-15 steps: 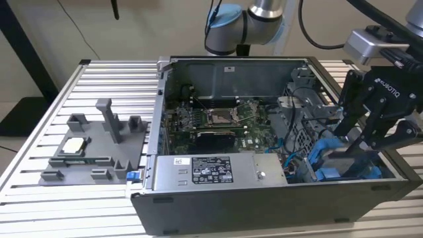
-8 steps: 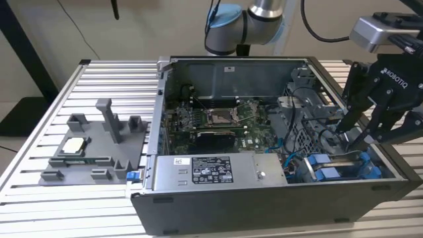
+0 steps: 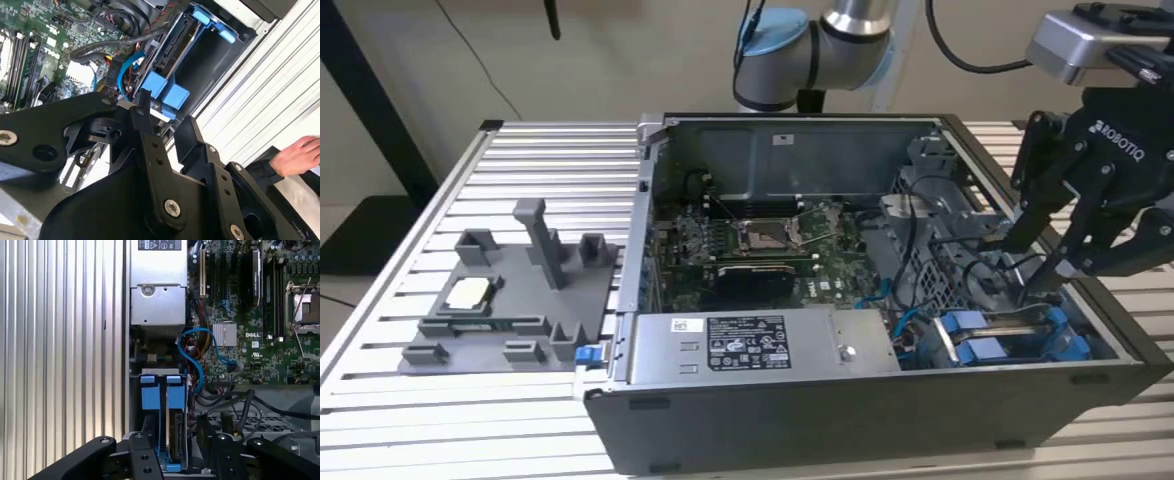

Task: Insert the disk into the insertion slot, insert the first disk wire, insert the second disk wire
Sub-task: 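Insert the disk into the insertion slot, then insert the first disk wire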

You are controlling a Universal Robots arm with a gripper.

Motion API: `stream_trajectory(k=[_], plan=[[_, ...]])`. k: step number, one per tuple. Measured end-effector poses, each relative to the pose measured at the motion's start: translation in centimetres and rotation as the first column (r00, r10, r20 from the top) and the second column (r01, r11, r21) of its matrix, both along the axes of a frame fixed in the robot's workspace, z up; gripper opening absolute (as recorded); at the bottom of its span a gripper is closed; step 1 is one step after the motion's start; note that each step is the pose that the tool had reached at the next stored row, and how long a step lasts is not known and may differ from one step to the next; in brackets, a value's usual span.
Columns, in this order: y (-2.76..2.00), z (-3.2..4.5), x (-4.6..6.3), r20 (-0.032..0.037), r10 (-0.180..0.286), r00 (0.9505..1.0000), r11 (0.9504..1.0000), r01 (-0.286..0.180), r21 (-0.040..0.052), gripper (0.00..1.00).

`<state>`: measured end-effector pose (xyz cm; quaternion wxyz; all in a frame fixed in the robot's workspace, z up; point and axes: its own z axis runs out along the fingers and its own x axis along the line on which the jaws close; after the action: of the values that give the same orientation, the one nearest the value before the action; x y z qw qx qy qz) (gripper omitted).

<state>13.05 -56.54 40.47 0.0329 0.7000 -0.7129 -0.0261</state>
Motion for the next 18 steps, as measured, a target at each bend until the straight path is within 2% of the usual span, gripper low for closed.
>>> stream_trajectory(k=[4, 5, 7, 9, 10, 12, 14, 18], plan=[[0.88, 0.0, -0.4, 0.0033, 0.0, 1.0, 1.0, 0.0, 0.0016, 0.47], [0.94, 0.0, -0.4, 0.0057, 0.0, 1.0, 1.0, 0.0, 0.0084, 0.47], [1.04, -0.04, -0.4, 0.0122, 0.0, 0.9999, 0.9996, 0.0, 0.0292, 0.47], [1.13, -0.1, -0.4, 0.0189, 0.0, 0.9998, 0.9991, 0.0, 0.0416, 0.47], [1.17, -0.18, -0.4, 0.0225, 0.0, 0.9997, 0.999, -0.001, 0.0447, 0.47], [1.33, -0.33, -0.4, 0.031, 0.0, 0.9995, 0.999, -0.001, 0.0449, 0.47], [1.71, -0.48, -0.4, 0.0392, 0.0, 0.9992, 0.999, -0.002, 0.0449, 0.47], [2.46, -0.79, -0.4, 0.049, 0.0, 0.9988, 0.999, -0.002, 0.045, 0.47]])
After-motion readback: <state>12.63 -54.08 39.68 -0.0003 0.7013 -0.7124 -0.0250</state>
